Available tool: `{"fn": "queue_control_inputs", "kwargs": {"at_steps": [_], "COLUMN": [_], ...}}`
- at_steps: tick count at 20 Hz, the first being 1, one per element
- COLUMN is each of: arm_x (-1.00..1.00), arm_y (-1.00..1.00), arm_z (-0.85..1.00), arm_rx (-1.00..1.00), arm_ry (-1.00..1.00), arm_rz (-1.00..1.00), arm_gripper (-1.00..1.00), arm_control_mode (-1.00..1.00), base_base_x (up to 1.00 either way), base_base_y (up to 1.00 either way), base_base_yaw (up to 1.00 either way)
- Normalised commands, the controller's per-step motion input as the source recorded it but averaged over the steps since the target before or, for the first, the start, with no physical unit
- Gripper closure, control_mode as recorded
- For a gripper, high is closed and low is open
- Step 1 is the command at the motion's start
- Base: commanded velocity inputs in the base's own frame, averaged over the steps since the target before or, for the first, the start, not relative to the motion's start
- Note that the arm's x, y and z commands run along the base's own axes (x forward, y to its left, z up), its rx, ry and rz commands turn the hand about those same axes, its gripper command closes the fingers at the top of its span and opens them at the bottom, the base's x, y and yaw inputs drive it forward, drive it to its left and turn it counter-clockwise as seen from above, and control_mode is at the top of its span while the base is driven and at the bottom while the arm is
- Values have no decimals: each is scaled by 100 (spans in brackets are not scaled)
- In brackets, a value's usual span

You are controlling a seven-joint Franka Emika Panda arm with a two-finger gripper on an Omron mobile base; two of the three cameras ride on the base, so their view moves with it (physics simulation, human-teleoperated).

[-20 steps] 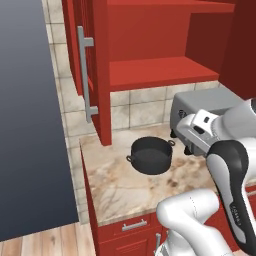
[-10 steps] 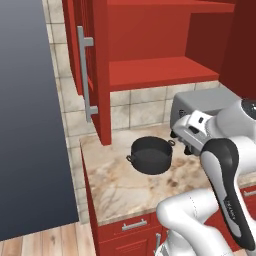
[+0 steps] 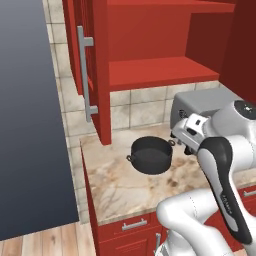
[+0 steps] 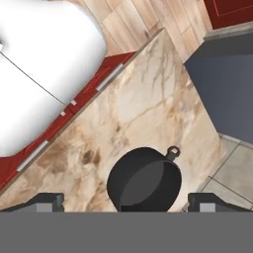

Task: Pick the kettle from the cabinet and place it on a stove burner. Then pick the pot from the counter and place it on another stove burner. Finally, turn both burners on.

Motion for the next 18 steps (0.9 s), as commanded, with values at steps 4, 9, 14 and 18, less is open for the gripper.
{"fn": "queue_control_inputs", "kwargs": {"at_steps": [4, 9, 14, 18], "arm_x": [12, 17, 23, 26], "arm_y": [-6, -4, 0, 0], "arm_z": [-34, -36, -31, -28], "arm_rx": [-1, -1, 0, 0], "arm_ry": [2, 3, 4, 2], "arm_rz": [-2, -3, -3, -2], "arm_gripper": [-100, -100, -100, -100], "arm_control_mode": [-100, -100, -100, -100], "base_base_x": [0, 0, 0, 0], "base_base_y": [0, 0, 0, 0], "base_base_yaw": [0, 0, 0, 0]}}
